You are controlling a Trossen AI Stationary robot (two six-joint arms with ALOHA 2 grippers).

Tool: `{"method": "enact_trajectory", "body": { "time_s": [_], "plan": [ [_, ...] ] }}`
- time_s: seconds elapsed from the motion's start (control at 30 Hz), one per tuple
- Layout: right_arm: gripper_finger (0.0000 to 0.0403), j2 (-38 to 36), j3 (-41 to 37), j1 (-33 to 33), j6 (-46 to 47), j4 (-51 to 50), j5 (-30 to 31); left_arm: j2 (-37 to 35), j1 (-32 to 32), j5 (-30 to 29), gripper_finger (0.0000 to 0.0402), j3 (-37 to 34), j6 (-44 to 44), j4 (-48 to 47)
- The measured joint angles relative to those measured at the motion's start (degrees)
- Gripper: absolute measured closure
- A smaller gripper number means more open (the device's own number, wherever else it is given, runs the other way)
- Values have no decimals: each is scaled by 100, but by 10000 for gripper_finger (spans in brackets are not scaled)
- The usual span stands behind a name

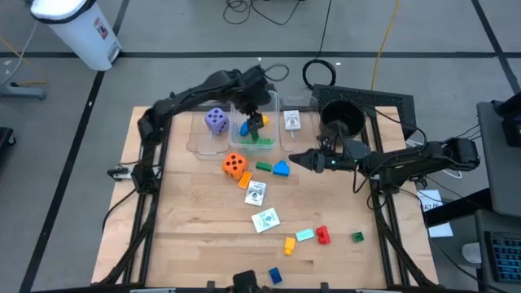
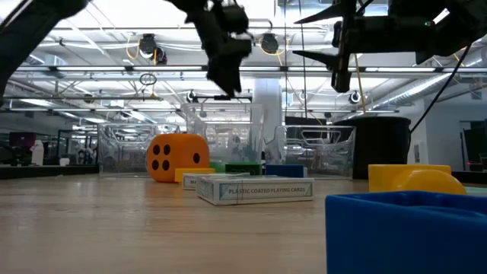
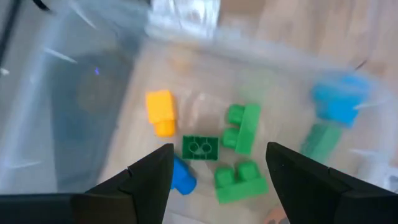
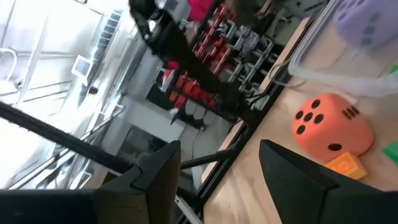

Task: Pick & Place Toys
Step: Put the red two stud game piece into the middle transparent bin

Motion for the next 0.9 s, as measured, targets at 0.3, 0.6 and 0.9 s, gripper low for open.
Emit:
{"method": "enact_trajectory", "body": {
  "time_s": [0.3, 0.6, 0.9],
  "plan": [
    [193, 0, 0, 0, 169, 169, 131, -1313, 159, 1137, 140, 0, -1179, 1595],
    [193, 0, 2, 0, 394, 210, 122, -2634, 258, 2106, 140, -12, -1770, 3305],
    [193, 0, 0, 119, 368, 208, 311, -4145, 46, 2100, 140, -2450, -2314, 4483]
  ]
}}
